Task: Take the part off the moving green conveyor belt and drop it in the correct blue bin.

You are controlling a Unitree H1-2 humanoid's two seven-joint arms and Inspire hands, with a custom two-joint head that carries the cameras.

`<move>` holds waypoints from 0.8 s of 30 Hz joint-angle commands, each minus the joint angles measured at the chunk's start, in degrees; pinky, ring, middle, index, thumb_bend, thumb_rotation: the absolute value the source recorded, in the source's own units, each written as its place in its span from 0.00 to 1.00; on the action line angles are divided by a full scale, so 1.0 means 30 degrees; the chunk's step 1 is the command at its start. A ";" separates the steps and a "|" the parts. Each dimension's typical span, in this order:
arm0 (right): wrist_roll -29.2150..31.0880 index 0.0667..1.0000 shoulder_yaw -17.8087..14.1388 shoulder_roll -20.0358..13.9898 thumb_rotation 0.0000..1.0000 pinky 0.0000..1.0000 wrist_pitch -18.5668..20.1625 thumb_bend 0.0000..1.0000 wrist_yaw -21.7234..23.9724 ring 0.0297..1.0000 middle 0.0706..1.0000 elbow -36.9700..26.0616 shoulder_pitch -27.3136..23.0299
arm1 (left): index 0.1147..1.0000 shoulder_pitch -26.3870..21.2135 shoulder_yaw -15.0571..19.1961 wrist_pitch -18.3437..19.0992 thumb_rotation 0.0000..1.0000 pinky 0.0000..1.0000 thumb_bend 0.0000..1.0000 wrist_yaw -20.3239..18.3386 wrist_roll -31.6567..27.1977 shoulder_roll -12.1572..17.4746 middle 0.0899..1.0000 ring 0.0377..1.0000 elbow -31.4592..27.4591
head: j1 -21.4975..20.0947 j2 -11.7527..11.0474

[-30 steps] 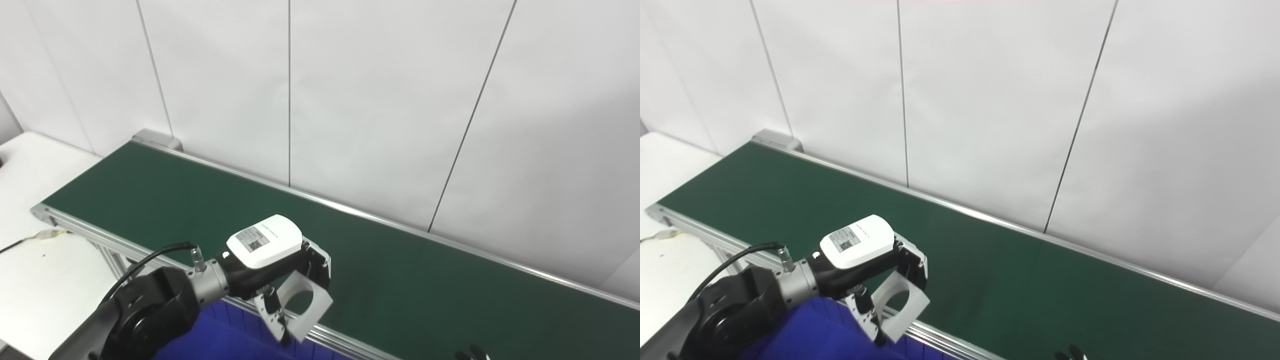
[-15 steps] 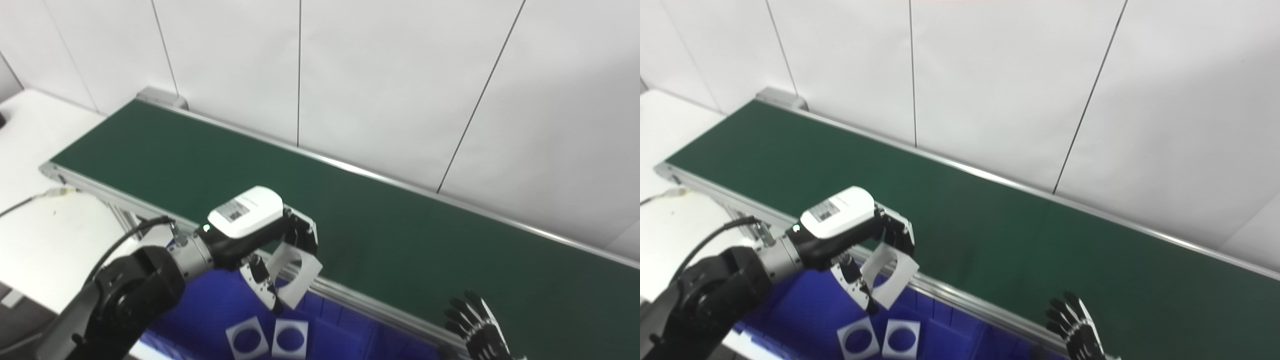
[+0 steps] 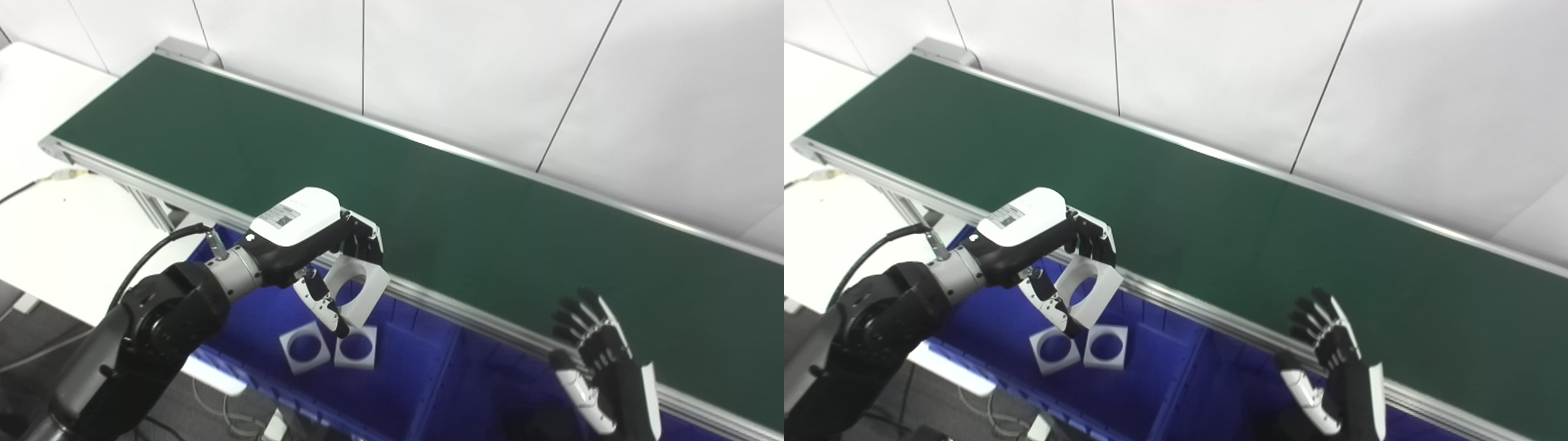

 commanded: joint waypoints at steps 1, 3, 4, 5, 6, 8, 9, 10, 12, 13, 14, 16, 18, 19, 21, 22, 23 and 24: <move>0.0157 0.88 -0.0092 0.0023 0.53 0.71 0.0095 0.66 0.0163 0.76 0.80 -0.0715 -0.0259 | 0.46 0.0081 0.0098 -0.0492 0.00 0.36 0.50 0.0983 0.0065 -0.0032 0.41 0.36 0.0373 | -0.0042 0.0091; 0.0147 0.87 -0.0131 -0.0002 0.53 0.70 0.0068 0.65 0.0155 0.76 0.80 -0.0734 -0.0269 | 0.46 0.0292 -0.0001 -0.0537 0.00 0.36 0.50 0.1268 0.0157 -0.0221 0.42 0.37 0.0959 | -0.0079 0.0214; 0.0133 0.87 -0.0149 -0.0014 0.53 0.70 0.0067 0.65 0.0152 0.76 0.80 -0.0752 -0.0265 | 0.46 0.0398 -0.0095 -0.0648 0.00 0.37 0.50 0.1473 0.0293 -0.0284 0.43 0.37 0.1293 | -0.0108 0.0232; 0.0125 0.87 -0.0169 -0.0031 0.53 0.70 0.0077 0.65 0.0150 0.75 0.80 -0.0783 -0.0255 | 0.45 0.0498 -0.0209 -0.0862 0.00 0.37 0.50 0.1758 0.0444 -0.0332 0.43 0.37 0.1678 | -0.0169 0.0306; 0.0118 0.87 -0.0185 -0.0040 0.53 0.69 0.0086 0.65 0.0154 0.75 0.79 -0.0806 -0.0247 | 0.46 0.0561 -0.0294 -0.1018 0.00 0.35 0.50 0.1974 0.0546 -0.0354 0.42 0.36 0.1934 | -0.0169 0.0306; 0.0137 0.87 -0.0216 -0.0059 0.54 0.69 0.0115 0.65 0.0177 0.75 0.79 -0.0837 -0.0239 | 0.46 0.0678 -0.0466 -0.1263 0.00 0.34 0.50 0.2363 0.0576 -0.0428 0.41 0.35 0.2492 | -0.0217 0.0312; 0.0108 0.87 -0.0232 -0.0047 0.53 0.69 0.0151 0.65 0.0166 0.75 0.79 -0.0880 -0.0233 | 0.46 0.0728 -0.0595 -0.1437 0.00 0.34 0.50 0.2604 0.0644 -0.0464 0.41 0.35 0.2864 | -0.0239 0.0383; 0.0083 0.87 -0.0244 -0.0036 0.53 0.69 0.0177 0.65 0.0158 0.75 0.79 -0.0912 -0.0228 | 0.46 0.0760 -0.0689 -0.1560 0.00 0.34 0.50 0.2777 0.0696 -0.0483 0.41 0.35 0.3119 | -0.0239 0.0383; 0.0060 0.87 -0.0269 0.0016 0.53 0.69 0.0203 0.65 0.0131 0.74 0.79 -0.0959 -0.0214 | 0.46 0.0818 -0.0944 -0.1860 0.00 0.35 0.50 0.3343 0.0965 -0.0583 0.42 0.36 0.3831 | -0.0340 0.0451; 0.0045 0.87 -0.0276 0.0037 0.53 0.69 0.0192 0.65 0.0120 0.74 0.79 -0.0967 -0.0207 | 0.46 0.0836 -0.1045 -0.1999 0.00 0.35 0.50 0.3618 0.1068 -0.0626 0.42 0.36 0.4123 | -0.0354 0.0470; 0.0035 0.87 -0.0278 0.0054 0.53 0.69 0.0209 0.65 0.0113 0.74 0.79 -0.0983 -0.0196 | 0.46 0.0846 -0.1154 -0.2128 0.00 0.36 0.50 0.3882 0.1214 -0.0669 0.42 0.37 0.4442 | -0.0418 0.0466; 0.0000 0.87 -0.0272 0.0085 0.52 0.69 0.0270 0.65 0.0099 0.74 0.79 -0.1051 -0.0154 | 0.46 0.0806 -0.1385 -0.2155 0.00 0.36 0.50 0.4222 0.1704 -0.0762 0.42 0.37 0.5090 | -0.0525 0.0530; -0.0066 0.87 -0.0261 0.0122 0.52 0.69 0.0261 0.64 0.0072 0.74 0.79 -0.1091 -0.0128 | 0.46 0.0724 -0.1586 -0.2118 0.00 0.36 0.50 0.4518 0.2111 -0.0833 0.42 0.37 0.5674 | -0.0609 0.0526; -0.0108 0.87 -0.0259 0.0139 0.52 0.69 0.0235 0.64 0.0055 0.74 0.79 -0.1095 -0.0122 | 0.46 0.0687 -0.1662 -0.2106 0.00 0.36 0.50 0.4649 0.2244 -0.0863 0.42 0.36 0.5902 | -0.0619 0.0535; -0.0116 0.87 -0.0256 0.0172 0.53 0.69 0.0243 0.64 0.0051 0.74 0.79 -0.1118 -0.0101 | 0.46 0.0519 -0.1880 -0.2259 0.00 0.36 0.50 0.5119 0.2427 -0.0935 0.42 0.36 0.6797 | -0.0622 0.0581; -0.0089 0.87 -0.0252 0.0184 0.53 0.69 0.0267 0.64 0.0062 0.74 0.79 -0.1134 -0.0093 | 0.46 0.0418 -0.1995 -0.2263 0.00 0.36 0.50 0.5251 0.2438 -0.0961 0.42 0.36 0.7252 | -0.0633 0.0556; -0.0072 0.87 -0.0250 0.0192 0.53 0.69 0.0282 0.65 0.0069 0.75 0.79 -0.1143 -0.0088 | 0.46 0.0348 -0.2084 -0.2253 0.00 0.35 0.50 0.5345 0.2438 -0.0968 0.42 0.36 0.7551 | -0.0633 0.0556; -0.0063 0.87 -0.0249 0.0214 0.53 0.69 0.0284 0.65 0.0062 0.75 0.79 -0.1163 -0.0079 | 0.46 0.0272 -0.2175 -0.2223 0.00 0.35 0.50 0.5414 0.2462 -0.0954 0.42 0.36 0.7840 | -0.0611 0.0583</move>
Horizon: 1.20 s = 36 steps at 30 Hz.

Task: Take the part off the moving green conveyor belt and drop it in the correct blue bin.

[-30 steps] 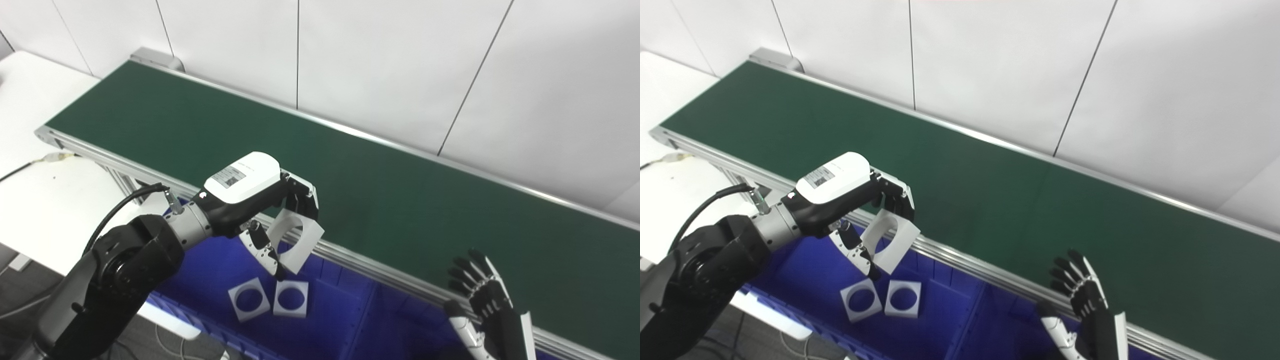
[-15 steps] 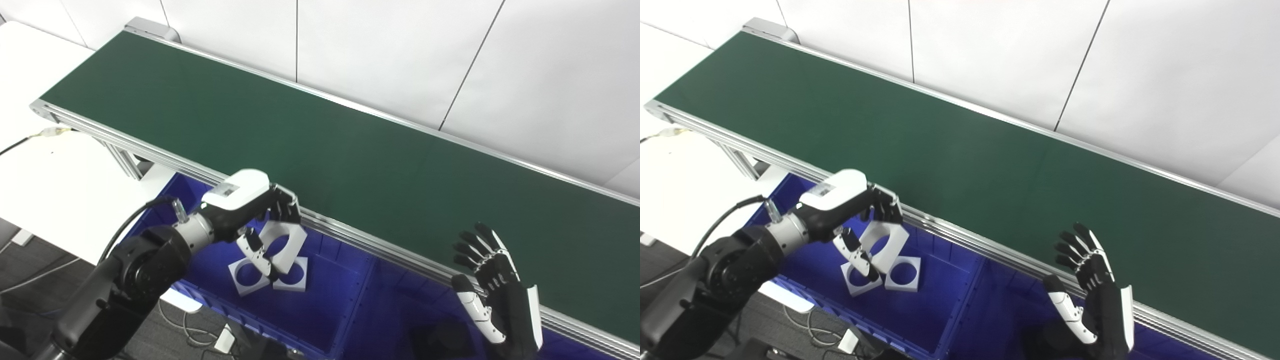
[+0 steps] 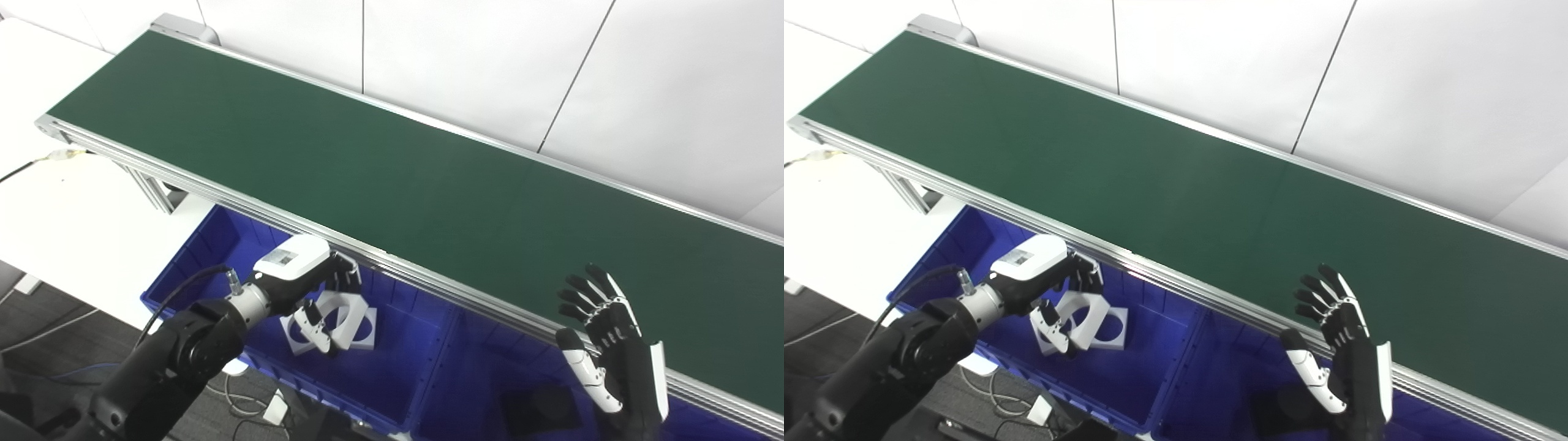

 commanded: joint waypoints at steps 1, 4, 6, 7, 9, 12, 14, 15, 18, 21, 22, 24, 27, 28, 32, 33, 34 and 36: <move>0.0019 0.87 -0.0035 0.0215 0.53 0.69 0.0166 0.65 -0.0025 0.74 0.79 -0.0743 -0.0124 | 0.46 -0.0473 -0.0117 -0.0294 0.00 0.36 0.50 0.0763 0.0139 0.0085 0.43 0.37 0.0174 | 0.0025 0.0018; 0.0070 0.87 -0.0011 0.0273 0.52 0.69 0.0171 0.64 -0.0019 0.74 0.79 -0.0776 -0.0109 | 0.45 -0.0753 -0.0452 -0.0143 0.00 0.34 0.50 0.1060 0.0644 0.0110 0.43 0.38 0.1013 | 0.0006 0.0007; 0.0089 0.87 0.0006 0.0298 0.52 0.69 0.0248 0.64 -0.0007 0.74 0.79 -0.0833 -0.0092 | 0.44 -0.0926 -0.0647 -0.0168 0.00 0.32 0.50 0.1427 0.0851 0.0092 0.43 0.39 0.1633 | -0.0019 0.0005; 0.0097 0.87 0.0015 0.0318 0.52 0.69 0.0281 0.64 -0.0003 0.74 0.79 -0.0864 -0.0081 | 0.44 -0.0993 -0.0735 -0.0193 0.00 0.32 0.50 0.1625 0.0957 0.0095 0.43 0.39 0.1912 | -0.0049 -0.0008; 0.0061 0.87 0.0028 0.0355 0.52 0.69 0.0260 0.64 -0.0011 0.74 0.79 -0.0879 -0.0073 | 0.44 -0.1105 -0.0928 -0.0169 0.00 0.32 0.50 0.1889 0.1141 0.0130 0.43 0.39 0.2361 | -0.0051 -0.0024; -0.0014 0.87 0.0044 0.0381 0.53 0.69 0.0211 0.64 -0.0019 0.74 0.79 -0.0840 -0.0086 | 0.44 -0.1230 -0.1111 -0.0003 0.00 0.31 0.50 0.2053 0.1324 0.0160 0.44 0.39 0.2769 | -0.0044 -0.0027; -0.0131 0.87 0.0061 0.0372 0.53 0.69 0.0162 0.64 -0.0027 0.74 0.79 -0.0825 -0.0093 | 0.43 -0.1242 -0.1147 0.0201 0.00 0.31 0.50 0.2024 0.1391 0.0170 0.45 0.40 0.2782 | -0.0028 -0.0054; -0.0158 0.87 0.0068 0.0367 0.53 0.68 0.0198 0.64 -0.0024 0.74 0.79 -0.0839 -0.0087 | 0.43 -0.1253 -0.1158 0.0275 0.00 0.30 0.50 0.2010 0.1393 0.0194 0.45 0.40 0.2761 | -0.0041 -0.0098; -0.0104 0.88 0.0078 0.0376 0.53 0.69 0.0168 0.64 -0.0003 0.74 0.79 -0.0790 -0.0090 | 0.45 -0.1216 -0.1152 0.0821 0.00 0.35 0.50 0.1808 0.1603 0.0192 0.44 0.39 0.2349 | -0.0088 -0.0117; -0.0106 0.88 0.0081 0.0377 0.53 0.69 0.0075 0.65 0.0002 0.74 0.79 -0.0690 -0.0108 | 0.45 -0.1173 -0.1283 0.1261 0.00 0.49 0.50 0.1752 0.2239 0.0313 0.46 0.42 0.1882 | -0.0102 -0.0152; -0.0140 0.88 0.0084 0.0379 0.54 0.69 0.0056 0.65 -0.0004 0.74 0.79 -0.0660 -0.0129 | 0.44 -0.1152 -0.1341 0.1408 0.01 0.53 0.50 0.1750 0.2564 0.0372 0.52 0.47 0.1665 | -0.0112 -0.0203; -0.0181 0.88 0.0095 0.0400 0.54 0.69 0.0071 0.65 -0.0017 0.74 0.79 -0.0653 -0.0147 | 0.61 -0.1088 -0.1477 0.1714 0.01 0.59 0.69 0.1618 0.3262 0.0514 0.68 0.63 0.1167 | -0.0134 -0.0203; -0.0137 0.88 0.0118 0.0453 0.54 0.69 0.0088 0.65 -0.0008 0.74 0.79 -0.0652 -0.0137 | 0.80 -0.1052 -0.1600 0.2503 0.00 0.62 0.82 0.0666 0.3842 0.0599 0.81 0.73 0.0506 | -0.0204 -0.0240; -0.0119 0.88 0.0122 0.0465 0.54 0.69 0.0084 0.65 -0.0006 0.75 0.79 -0.0646 -0.0134 | 0.85 -0.1048 -0.1638 0.2668 0.00 0.63 0.85 0.0435 0.3925 0.0624 0.86 0.76 0.0341 | -0.0204 -0.0240; -0.0101 0.88 0.0126 0.0476 0.54 0.69 0.0190 0.65 0.0017 0.75 0.79 -0.0699 -0.0103 | 0.94 -0.1016 -0.1731 0.3011 0.00 0.69 0.88 -0.0036 0.4182 0.0726 0.96 0.84 -0.0087 | -0.0231 -0.0254; -0.0088 0.88 0.0117 0.0480 0.54 0.69 0.0155 0.66 0.0017 0.75 0.79 -0.0667 -0.0110 | 0.95 -0.1009 -0.1755 0.3069 0.00 0.70 0.89 -0.0126 0.4259 0.0759 0.97 0.86 -0.0206 | -0.0244 -0.0298; -0.0063 0.88 0.0108 0.0490 0.54 0.69 0.0133 0.66 0.0015 0.75 0.79 -0.0641 -0.0116 | 0.95 -0.1014 -0.1771 0.3107 0.00 0.70 0.89 -0.0193 0.4373 0.0784 0.97 0.86 -0.0302 | -0.0227 -0.0309; -0.0079 0.88 0.0100 0.0501 0.54 0.69 0.0158 0.66 0.0006 0.74 0.79 -0.0645 -0.0108 | 0.96 -0.0993 -0.1764 0.3156 0.00 0.71 0.90 -0.0271 0.4593 0.0816 0.97 0.87 -0.0444 | -0.0222 -0.0327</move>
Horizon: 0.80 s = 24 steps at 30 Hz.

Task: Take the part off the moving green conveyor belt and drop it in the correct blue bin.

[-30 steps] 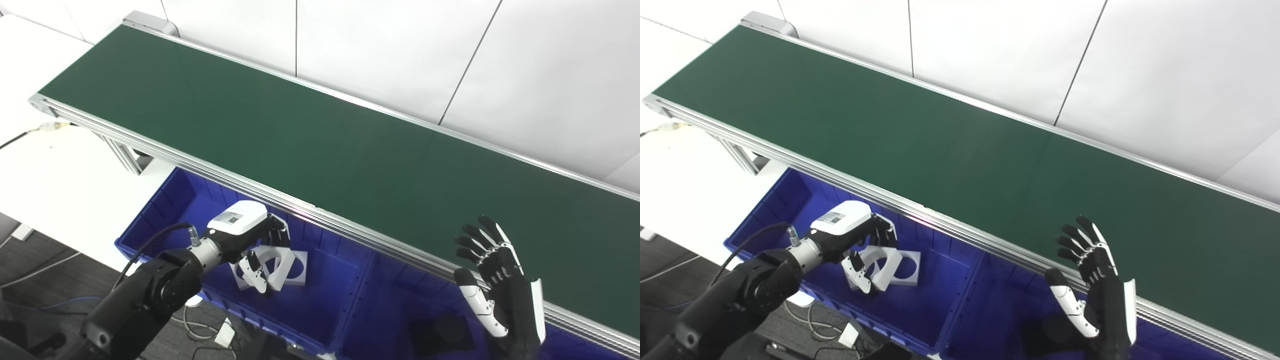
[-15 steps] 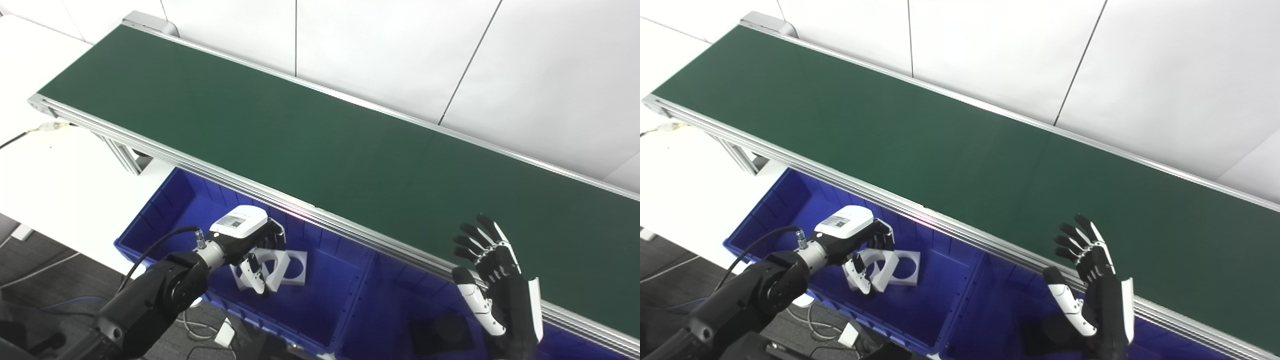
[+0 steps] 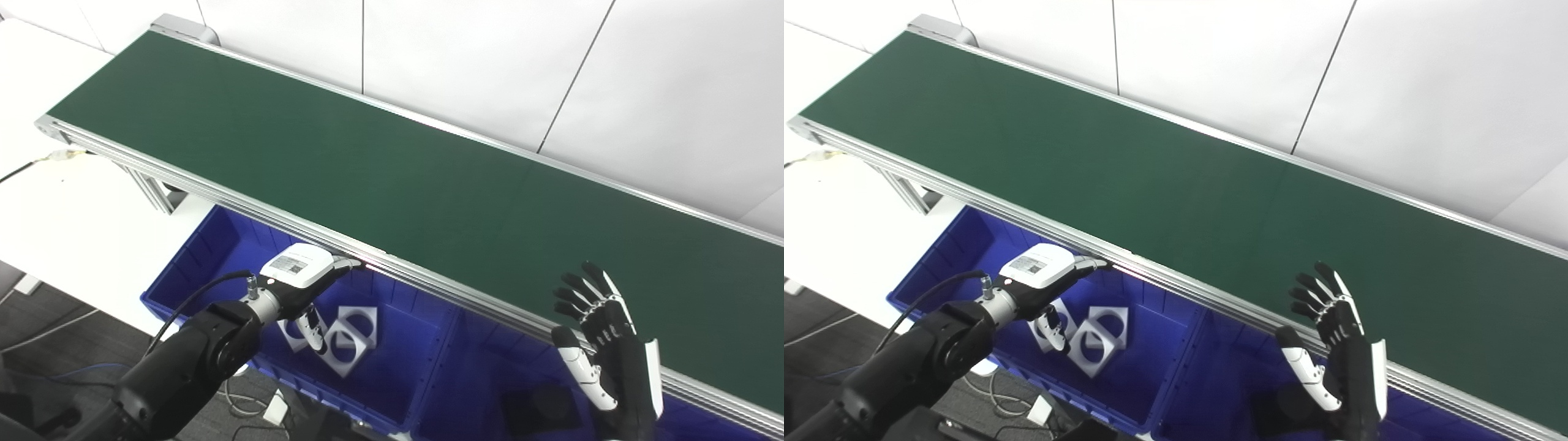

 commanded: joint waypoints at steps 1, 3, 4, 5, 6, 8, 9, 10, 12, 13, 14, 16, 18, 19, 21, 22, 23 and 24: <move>0.0179 0.88 -0.0001 0.0197 0.54 0.69 -0.0015 0.66 0.0011 0.74 0.79 -0.0509 -0.0141 | 0.96 -0.0142 0.0133 0.0310 0.00 0.71 0.90 0.0058 0.0421 0.0481 0.97 0.86 -0.0927 | -0.0017 -0.0007; 0.0191 0.88 0.0000 0.0198 0.54 0.69 0.0005 0.65 0.0024 0.75 0.79 -0.0526 -0.0132 | 0.96 -0.0108 0.0150 0.0336 0.00 0.70 0.91 0.0035 0.0623 0.0490 0.96 0.85 -0.1079 | -0.0055 -0.0022; 0.0224 0.88 -0.0003 0.0203 0.54 0.69 -0.0022 0.65 0.0030 0.75 0.79 -0.0495 -0.0143 | 0.96 -0.0105 0.0169 0.0353 0.00 0.70 0.91 -0.0021 0.0669 0.0488 0.96 0.85 -0.1141 | -0.0049 -0.0058; 0.0241 0.88 -0.0004 0.0206 0.53 0.69 -0.0065 0.65 0.0033 0.75 0.79 -0.0446 -0.0155 | 0.96 -0.0090 0.0210 0.0335 0.00 0.70 0.91 -0.0040 0.0633 0.0486 0.95 0.85 -0.1230 | -0.0058 -0.0053; 0.0235 0.88 -0.0007 0.0216 0.53 0.69 -0.0098 0.65 0.0023 0.75 0.79 -0.0389 -0.0165 | 0.95 -0.0063 0.0283 0.0409 0.00 0.70 0.91 -0.0160 0.0572 0.0472 0.94 0.83 -0.1414 | -0.0150 -0.0080; 0.0227 0.88 -0.0008 0.0242 0.53 0.69 -0.0122 0.66 0.0009 0.75 0.79 -0.0329 -0.0165 | 0.95 -0.0010 0.0386 0.0452 0.00 0.70 0.91 -0.0294 0.0519 0.0481 0.93 0.82 -0.1725 | -0.0335 -0.0146; 0.0216 0.88 -0.0006 0.0254 0.53 0.69 -0.0100 0.66 0.0004 0.75 0.79 -0.0345 -0.0148 | 0.94 0.0040 0.0439 0.0446 0.00 0.69 0.91 -0.0347 0.0539 0.0528 0.92 0.81 -0.1952 | -0.0335 -0.0146; 0.0204 0.88 -0.0003 0.0261 0.54 0.69 -0.0096 0.66 0.0005 0.75 0.79 -0.0348 -0.0134 | 0.93 0.0096 0.0505 0.0412 0.00 0.68 0.91 -0.0352 0.0515 0.0562 0.91 0.80 -0.2173 | -0.0479 -0.0178; 0.0068 0.88 0.0016 0.0244 0.55 0.69 -0.0150 0.66 -0.0004 0.75 0.79 -0.0337 -0.0109 | 0.89 0.0294 0.0834 0.0334 0.00 0.66 0.91 -0.0369 0.0071 0.0529 0.88 0.78 -0.3066 | -0.0701 -0.0280; 0.0012 0.88 0.0027 0.0246 0.55 0.69 -0.0145 0.67 -0.0011 0.75 0.79 -0.0343 -0.0094 | 0.87 0.0395 0.1057 0.0376 0.00 0.64 0.91 -0.0465 -0.0321 0.0437 0.86 0.76 -0.3572 | -0.0701 -0.0280; -0.0026 0.88 0.0041 0.0262 0.56 0.69 -0.0175 0.67 -0.0021 0.75 0.79 -0.0310 -0.0083 | 0.85 0.0507 0.1361 0.0383 0.00 0.64 0.90 -0.0530 -0.0950 0.0308 0.85 0.75 -0.4136 | -0.0973 -0.0359; -0.0091 0.88 0.0096 0.0338 0.56 0.69 -0.0297 0.67 -0.0047 0.75 0.79 -0.0138 -0.0074 | 0.82 0.0693 0.1923 0.0368 0.00 0.62 0.88 -0.0710 -0.2205 0.0156 0.83 0.72 -0.5150 | -0.1455 -0.0566; -0.0191 0.88 0.0178 0.0443 0.55 0.69 -0.0428 0.67 -0.0100 0.75 0.79 0.0067 -0.0057 | 0.81 0.0846 0.2522 0.0624 0.00 0.63 0.84 -0.1168 -0.3717 0.0057 0.81 0.72 -0.6380 | -0.1750 -0.0685; -0.0222 0.88 0.0217 0.0485 0.56 0.69 -0.0459 0.67 -0.0117 0.75 0.79 0.0131 -0.0039 | 0.81 0.0873 0.2829 0.0890 0.01 0.64 0.81 -0.1489 -0.4656 -0.0017 0.81 0.73 -0.7083 | -0.2244 -0.0879; -0.0310 0.88 0.0271 0.0540 0.55 0.69 -0.0514 0.67 -0.0162 0.75 0.79 0.0210 0.0002 | 0.79 0.0844 0.3315 0.1065 0.07 0.62 0.80 -0.1847 -0.6378 -0.0117 0.78 0.72 -0.8074 | -0.2686 -0.1094; -0.0353 0.88 0.0296 0.0570 0.55 0.69 -0.0618 0.67 -0.0187 0.75 0.79 0.0279 0.0024 | 0.78 0.0792 0.3512 0.1127 0.12 0.60 0.80 -0.2015 -0.7192 -0.0138 0.75 0.71 -0.8530 | -0.2828 -0.1180; -0.0436 0.88 0.0334 0.0618 0.55 0.69 -0.0732 0.67 -0.0226 0.75 0.79 0.0372 0.0048 | 0.77 0.0739 0.3663 0.1137 0.16 0.59 0.81 -0.2130 -0.7924 -0.0139 0.74 0.71 -0.8877 | -0.3296 -0.1402; -0.0468 0.88 0.0366 0.0641 0.55 0.69 -0.0807 0.68 -0.0246 0.75 0.79 0.0433 0.0067 | 0.77 0.0687 0.3776 0.1231 0.21 0.58 0.82 -0.2276 -0.8513 -0.0154 0.74 0.71 -0.9168 | -0.3296 -0.1402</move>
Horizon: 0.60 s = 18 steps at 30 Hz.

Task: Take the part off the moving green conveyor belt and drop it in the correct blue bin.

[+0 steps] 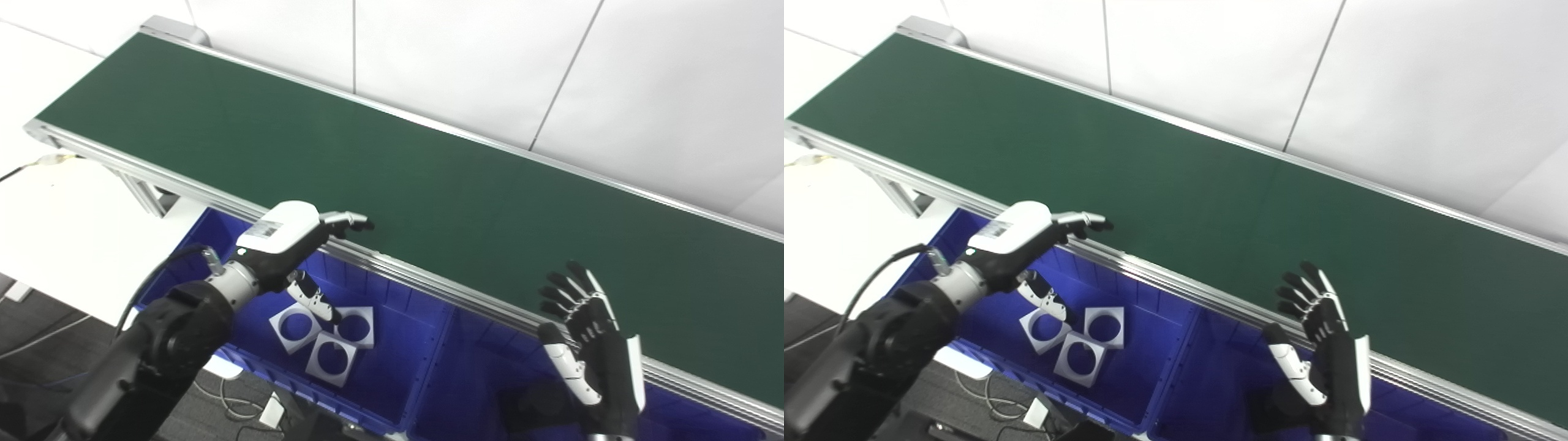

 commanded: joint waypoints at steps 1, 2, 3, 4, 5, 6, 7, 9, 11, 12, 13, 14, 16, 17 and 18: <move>-0.0063 0.88 0.0111 0.0258 0.55 0.69 -0.0901 0.68 -0.0068 0.75 0.79 -0.0169 -0.0034 | 0.77 -0.0299 0.0418 0.0083 0.23 0.58 0.82 -0.0067 -0.1521 0.0075 0.74 0.71 -0.0869 | -0.0454 -0.0246; -0.0085 0.88 0.0145 0.0285 0.56 0.70 -0.0960 0.68 -0.0093 0.75 0.79 -0.0097 -0.0027 | 0.76 -0.0329 0.0482 0.0088 0.24 0.57 0.82 -0.0099 -0.1946 0.0058 0.74 0.70 -0.0970 | -0.0454 -0.0246; -0.0179 0.88 0.0199 0.0326 0.57 0.70 -0.1126 0.68 -0.0146 0.75 0.79 0.0026 -0.0017 | 0.76 -0.0388 0.0540 0.0105 0.29 0.57 0.83 -0.0120 -0.2586 -0.0025 0.74 0.70 -0.1111 | -0.0980 -0.0495; -0.0252 0.88 0.0238 0.0351 0.57 0.70 -0.1246 0.68 -0.0189 0.75 0.79 0.0111 -0.0011 | 0.76 -0.0426 0.0570 0.0115 0.30 0.58 0.83 -0.0120 -0.3025 -0.0070 0.74 0.70 -0.1197 | -0.0980 -0.0495; -0.0360 0.88 0.0305 0.0405 0.58 0.70 -0.1424 0.68 -0.0240 0.75 0.79 0.0276 -0.0021 | 0.76 -0.0457 0.0579 -0.0167 0.32 0.58 0.83 -0.0009 -0.3473 -0.0109 0.74 0.70 -0.1103 | -0.1764 -0.0794; -0.0435 0.88 0.0351 0.0441 0.60 0.69 -0.1556 0.67 -0.0278 0.75 0.79 0.0398 -0.0031 | 0.76 -0.0475 0.0579 -0.0382 0.38 0.60 0.84 0.0082 -0.3780 -0.0119 0.74 0.71 -0.1019 | -0.1764 -0.0794; -0.0491 0.88 0.0403 0.0522 0.60 0.69 -0.1692 0.67 -0.0322 0.75 0.79 0.0545 -0.0019 | 0.75 -0.0475 0.0580 -0.0861 0.40 0.60 0.84 0.0200 -0.4609 -0.0224 0.74 0.71 -0.0706 | -0.2522 -0.1063; -0.0618 0.88 0.0492 0.0694 0.63 0.69 -0.1890 0.68 -0.0419 0.76 0.80 0.0794 0.0012 | 0.76 -0.0447 0.0616 -0.1589 0.47 0.63 0.84 0.0291 -0.6274 -0.0425 0.75 0.72 -0.0078 | -0.3765 -0.1390; -0.0748 0.87 0.0573 0.0904 0.68 0.70 -0.2112 0.68 -0.0521 0.76 0.80 0.1066 0.0046 | 0.77 -0.0390 0.0615 -0.2274 0.51 0.63 0.85 0.0347 -0.7925 -0.0754 0.76 0.72 0.0706 | -0.4752 -0.1643; -0.0789 0.87 0.0601 0.0992 0.71 0.70 -0.2221 0.68 -0.0559 0.77 0.80 0.1183 0.0059 | 0.77 -0.0364 0.0600 -0.2580 0.54 0.65 0.86 0.0375 -0.8551 -0.0940 0.76 0.73 0.1060 | -0.4752 -0.1643; -0.0863 0.87 0.0643 0.1117 0.71 0.70 -0.2365 0.68 -0.0644 0.77 0.80 0.1352 0.0069 | 0.77 -0.0354 0.0538 -0.3047 0.54 0.65 0.86 0.0381 -0.9281 -0.1224 0.76 0.73 0.1552 | -0.5681 -0.1860; -0.0917 0.87 0.0679 0.1196 0.73 0.70 -0.2464 0.68 -0.0715 0.77 0.80 0.1468 0.0074 | 0.79 -0.0350 0.0504 -0.3395 0.57 0.67 0.87 0.0368 -0.9779 -0.1414 0.78 0.74 0.1895 | -0.5681 -0.1860; -0.1148 0.87 0.0804 0.1460 0.74 0.70 -0.2731 0.68 -0.0963 0.78 0.80 0.1868 0.0063 | 0.80 -0.0358 0.0367 -0.3959 0.58 0.71 0.88 0.0117 -1.1443 -0.1995 0.79 0.76 0.2770 | -0.7444 -0.2295; -0.1283 0.87 0.0860 0.1604 0.74 0.70 -0.2910 0.68 -0.1096 0.78 0.80 0.2131 0.0029 | 0.81 -0.0401 0.0255 -0.4348 0.58 0.72 0.87 -0.0051 -1.2227 -0.2268 0.80 0.77 0.3307 | -0.8090 -0.2449; -0.1397 0.87 0.0905 0.1717 0.75 0.70 -0.3048 0.69 -0.1204 0.78 0.80 0.2344 -0.0011 | 0.82 -0.0442 0.0191 -0.4665 0.57 0.74 0.86 -0.0174 -1.2772 -0.2421 0.80 0.78 0.3711 | -0.8391 -0.2531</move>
